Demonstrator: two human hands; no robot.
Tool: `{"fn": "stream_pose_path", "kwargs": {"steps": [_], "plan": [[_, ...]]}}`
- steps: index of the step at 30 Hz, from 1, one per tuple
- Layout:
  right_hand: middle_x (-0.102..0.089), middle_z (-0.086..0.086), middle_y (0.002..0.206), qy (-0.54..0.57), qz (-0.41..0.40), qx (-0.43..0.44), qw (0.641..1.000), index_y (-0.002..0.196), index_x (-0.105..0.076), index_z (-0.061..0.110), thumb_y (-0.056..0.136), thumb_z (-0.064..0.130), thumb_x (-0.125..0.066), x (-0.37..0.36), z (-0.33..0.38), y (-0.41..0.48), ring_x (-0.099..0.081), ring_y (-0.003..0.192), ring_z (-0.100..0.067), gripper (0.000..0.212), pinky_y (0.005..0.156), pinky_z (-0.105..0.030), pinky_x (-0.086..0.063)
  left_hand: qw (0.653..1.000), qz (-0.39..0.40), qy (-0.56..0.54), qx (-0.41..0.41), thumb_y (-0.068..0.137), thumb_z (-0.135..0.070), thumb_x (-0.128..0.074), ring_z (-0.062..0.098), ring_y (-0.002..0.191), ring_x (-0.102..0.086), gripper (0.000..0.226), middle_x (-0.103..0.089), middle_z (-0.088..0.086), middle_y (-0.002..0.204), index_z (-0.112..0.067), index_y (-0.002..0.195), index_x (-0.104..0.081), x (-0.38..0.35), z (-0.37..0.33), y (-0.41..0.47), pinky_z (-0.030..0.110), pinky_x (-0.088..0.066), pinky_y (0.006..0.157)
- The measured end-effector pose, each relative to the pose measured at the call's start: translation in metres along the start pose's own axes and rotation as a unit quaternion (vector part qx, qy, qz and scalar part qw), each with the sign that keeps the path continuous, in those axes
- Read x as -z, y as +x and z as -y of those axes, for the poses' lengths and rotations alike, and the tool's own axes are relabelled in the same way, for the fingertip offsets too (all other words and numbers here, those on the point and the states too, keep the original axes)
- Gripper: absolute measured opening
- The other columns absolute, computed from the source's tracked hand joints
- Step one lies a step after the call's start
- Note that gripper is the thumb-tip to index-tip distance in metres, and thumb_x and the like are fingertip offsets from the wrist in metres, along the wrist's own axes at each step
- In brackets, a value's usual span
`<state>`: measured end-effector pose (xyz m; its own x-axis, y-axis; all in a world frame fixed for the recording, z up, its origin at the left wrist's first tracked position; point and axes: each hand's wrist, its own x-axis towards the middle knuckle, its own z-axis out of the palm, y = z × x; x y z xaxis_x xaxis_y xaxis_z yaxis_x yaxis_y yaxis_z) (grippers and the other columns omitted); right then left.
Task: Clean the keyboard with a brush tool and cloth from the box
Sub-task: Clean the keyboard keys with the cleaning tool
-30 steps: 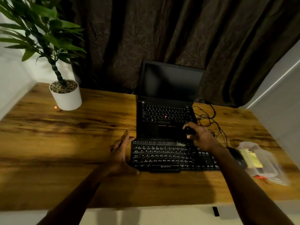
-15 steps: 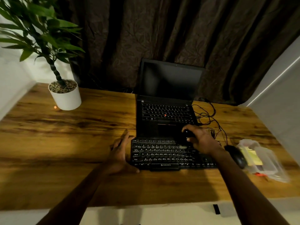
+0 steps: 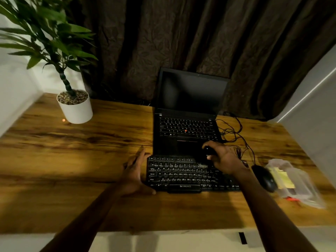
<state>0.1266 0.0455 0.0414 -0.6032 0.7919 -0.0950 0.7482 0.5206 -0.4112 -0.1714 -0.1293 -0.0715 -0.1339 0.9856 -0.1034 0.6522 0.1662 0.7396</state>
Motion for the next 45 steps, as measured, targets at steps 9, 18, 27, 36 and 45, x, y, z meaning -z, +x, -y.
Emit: {"fn": "stream_pose_path", "kwargs": {"steps": [9, 18, 27, 36, 45], "plan": [[-0.051, 0.0, 0.115, -0.086, 0.007, -0.039, 0.995, 0.128, -0.048, 0.04, 0.091, 0.01, -0.063, 0.014, -0.004, -0.011, -0.051, 0.101, -0.014, 0.049, 0.079, -0.029, -0.048, 1.0, -0.011, -0.005, -0.008, 0.026, -0.079, -0.086, 0.019, 0.152, -0.009, 0.154, -0.018, -0.018, 0.164, -0.074, 0.13, 0.027, -0.001, 0.002, 0.001, 0.058, -0.012, 0.118], [-0.059, 0.002, 0.115, -0.009, 0.005, 0.041, 0.999, 0.123, -0.052, 0.037, 0.088, 0.001, -0.062, 0.005, 0.029, -0.004, -0.059, 0.096, -0.009, 0.05, 0.074, -0.028, -0.056, 1.0, 0.002, -0.03, -0.008, 0.028, -0.076, -0.088, 0.016, 0.151, -0.006, 0.167, -0.021, -0.022, 0.161, -0.046, 0.152, 0.02, 0.0, -0.001, -0.001, 0.054, -0.004, 0.119], [-0.057, -0.002, 0.121, -0.073, 0.019, 0.018, 0.997, 0.127, -0.049, 0.039, 0.089, 0.01, -0.065, 0.005, 0.033, -0.007, -0.052, 0.106, -0.014, 0.05, 0.091, -0.037, -0.052, 1.0, -0.001, -0.023, -0.011, 0.028, -0.081, -0.085, 0.015, 0.152, -0.005, 0.169, -0.02, -0.025, 0.161, -0.039, 0.155, 0.019, -0.002, 0.004, 0.001, 0.055, -0.005, 0.12], [-0.06, 0.002, 0.117, -0.048, 0.014, 0.056, 0.997, 0.125, -0.053, 0.037, 0.087, 0.003, -0.064, 0.001, 0.034, 0.0, -0.059, 0.103, -0.015, 0.051, 0.084, -0.036, -0.057, 1.0, -0.002, -0.021, -0.014, 0.027, -0.086, -0.08, 0.018, 0.152, -0.006, 0.17, -0.019, -0.023, 0.162, -0.039, 0.153, 0.023, -0.003, 0.005, 0.002, 0.054, -0.005, 0.12], [-0.053, -0.003, 0.117, -0.069, 0.026, 0.045, 0.996, 0.13, -0.049, 0.04, 0.09, 0.012, -0.064, -0.013, 0.059, 0.003, -0.052, 0.111, -0.02, 0.051, 0.096, -0.039, -0.05, 1.0, -0.005, -0.004, 0.001, 0.033, -0.078, -0.088, 0.02, 0.154, -0.002, 0.153, -0.009, -0.013, 0.167, -0.068, 0.14, 0.022, -0.012, 0.023, 0.009, 0.057, -0.006, 0.123]]}}
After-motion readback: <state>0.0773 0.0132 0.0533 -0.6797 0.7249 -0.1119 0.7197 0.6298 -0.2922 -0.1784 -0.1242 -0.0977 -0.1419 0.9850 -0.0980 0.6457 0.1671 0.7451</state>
